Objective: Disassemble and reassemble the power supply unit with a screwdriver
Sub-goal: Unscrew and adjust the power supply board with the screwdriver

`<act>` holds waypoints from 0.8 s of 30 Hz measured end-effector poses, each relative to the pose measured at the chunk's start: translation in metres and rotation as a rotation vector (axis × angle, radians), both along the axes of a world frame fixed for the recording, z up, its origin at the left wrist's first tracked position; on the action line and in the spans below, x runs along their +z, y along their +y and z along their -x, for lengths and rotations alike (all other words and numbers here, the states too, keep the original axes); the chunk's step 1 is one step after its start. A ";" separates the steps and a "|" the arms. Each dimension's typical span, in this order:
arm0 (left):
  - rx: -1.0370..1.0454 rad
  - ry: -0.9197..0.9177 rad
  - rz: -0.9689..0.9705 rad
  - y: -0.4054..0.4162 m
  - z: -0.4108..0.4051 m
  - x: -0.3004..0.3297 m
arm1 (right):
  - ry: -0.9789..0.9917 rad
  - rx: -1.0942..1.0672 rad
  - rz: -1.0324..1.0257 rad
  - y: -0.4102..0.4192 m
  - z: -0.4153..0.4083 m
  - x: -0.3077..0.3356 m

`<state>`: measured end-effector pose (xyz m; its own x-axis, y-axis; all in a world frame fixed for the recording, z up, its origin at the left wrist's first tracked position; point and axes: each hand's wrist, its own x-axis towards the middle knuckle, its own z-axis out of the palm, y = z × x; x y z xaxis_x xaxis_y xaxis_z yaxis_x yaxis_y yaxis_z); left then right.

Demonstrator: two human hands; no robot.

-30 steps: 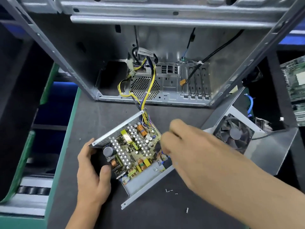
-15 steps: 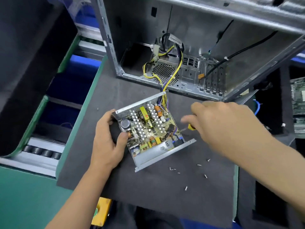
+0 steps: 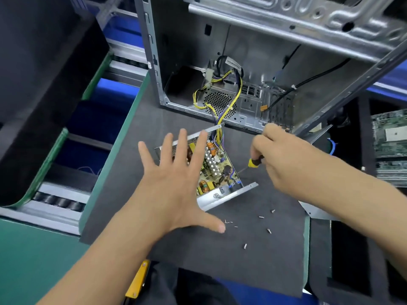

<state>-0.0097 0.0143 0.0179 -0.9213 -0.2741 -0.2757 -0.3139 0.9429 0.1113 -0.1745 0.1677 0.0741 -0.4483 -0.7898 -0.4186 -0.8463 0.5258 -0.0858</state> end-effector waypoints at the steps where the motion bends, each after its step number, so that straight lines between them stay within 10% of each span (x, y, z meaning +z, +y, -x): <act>1: -0.001 -0.015 0.010 -0.002 0.001 -0.002 | 0.073 0.007 -0.021 -0.002 -0.004 0.000; 5: -0.012 0.019 0.019 -0.007 0.006 -0.007 | 0.404 0.081 -0.034 -0.007 -0.016 0.003; 9: -0.028 0.012 0.031 -0.007 0.009 -0.013 | 0.162 0.127 0.046 -0.006 -0.011 -0.001; 14: -0.030 0.033 0.016 -0.009 0.008 -0.019 | 0.362 0.053 -0.039 -0.007 -0.019 0.001; 19: -0.023 0.047 0.020 -0.009 0.009 -0.023 | -0.063 -0.021 0.116 -0.003 -0.015 0.001; 24: -0.032 0.056 0.023 -0.010 0.009 -0.025 | 0.374 0.033 -0.034 -0.007 -0.018 0.002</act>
